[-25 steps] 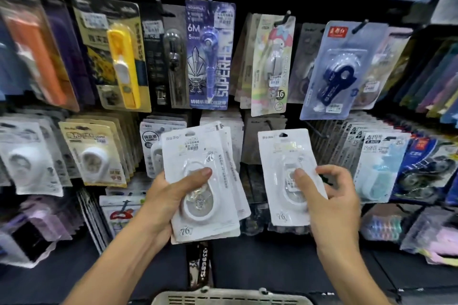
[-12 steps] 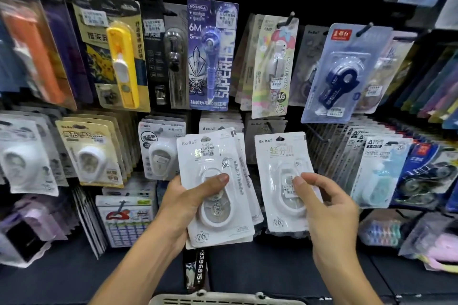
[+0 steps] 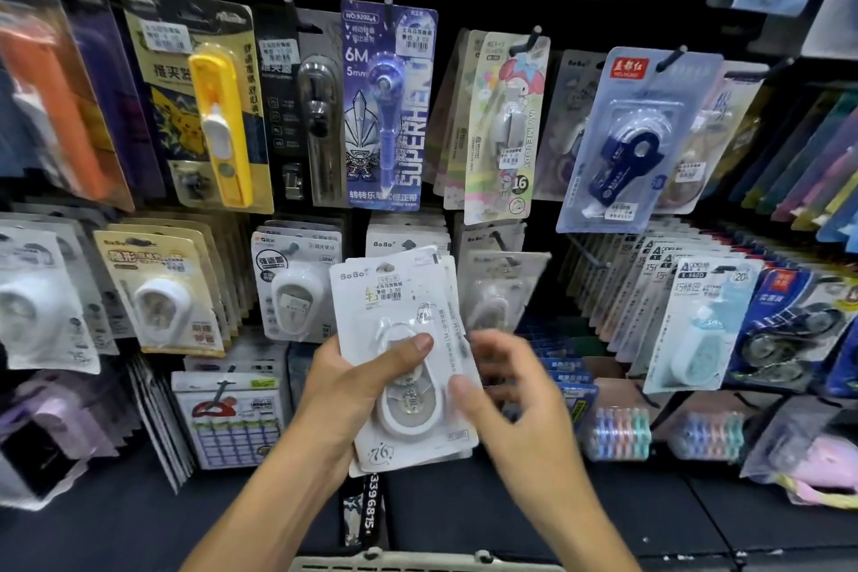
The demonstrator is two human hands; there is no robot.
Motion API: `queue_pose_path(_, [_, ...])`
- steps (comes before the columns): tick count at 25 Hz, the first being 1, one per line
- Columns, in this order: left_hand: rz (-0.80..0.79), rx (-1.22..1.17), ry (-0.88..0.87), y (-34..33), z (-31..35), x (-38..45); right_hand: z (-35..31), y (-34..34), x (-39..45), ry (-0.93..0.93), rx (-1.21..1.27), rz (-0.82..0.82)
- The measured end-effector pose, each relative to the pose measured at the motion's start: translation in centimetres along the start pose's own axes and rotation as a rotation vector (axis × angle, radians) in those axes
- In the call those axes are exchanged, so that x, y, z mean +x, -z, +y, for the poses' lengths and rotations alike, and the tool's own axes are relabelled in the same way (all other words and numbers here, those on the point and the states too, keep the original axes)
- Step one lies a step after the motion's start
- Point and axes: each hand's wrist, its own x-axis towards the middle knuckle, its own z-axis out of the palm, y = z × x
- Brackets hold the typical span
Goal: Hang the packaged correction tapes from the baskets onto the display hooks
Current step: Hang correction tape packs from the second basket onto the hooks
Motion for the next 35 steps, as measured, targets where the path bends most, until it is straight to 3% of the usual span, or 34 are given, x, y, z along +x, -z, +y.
queue_pose_path(4, [-0.016,0.082,0.000,0.0,-0.1,-0.1,-0.5,-1.7,-0.5,0.001,-0.146,0.001])
queue_pose_path(9, [-0.151,-0.032,0.057,1.1,0.6,0.1,-1.1,-0.4,0.4,-0.161,0.445,0.037])
queue_pose_path(11, [-0.145,-0.045,0.059,1.2,0.5,0.1,-1.2,0.3,0.7,-0.229,0.524,0.080])
queue_pose_path(16, [-0.015,-0.065,0.045,1.4,0.1,0.2,-0.5,2.2,0.6,-0.255,0.326,0.280])
queue_pose_path(21, [-0.049,-0.040,0.004,1.1,0.3,0.1,0.6,2.9,-0.2,-0.154,0.219,0.424])
queue_pose_path(24, [-0.041,-0.036,0.005,0.7,0.4,-0.1,0.6,2.8,0.0,-0.134,0.266,0.373])
queue_pose_path(30, [-0.020,-0.037,0.006,0.8,0.6,-0.1,1.1,2.6,0.0,-0.151,0.272,0.421])
queue_pose_path(33, [-0.015,-0.035,0.008,0.7,0.5,-0.3,1.0,2.3,1.1,-0.292,0.261,0.257])
queue_pose_path(35, [0.016,0.010,-0.020,0.5,0.4,-0.4,0.5,1.6,0.7,-0.251,0.117,0.170])
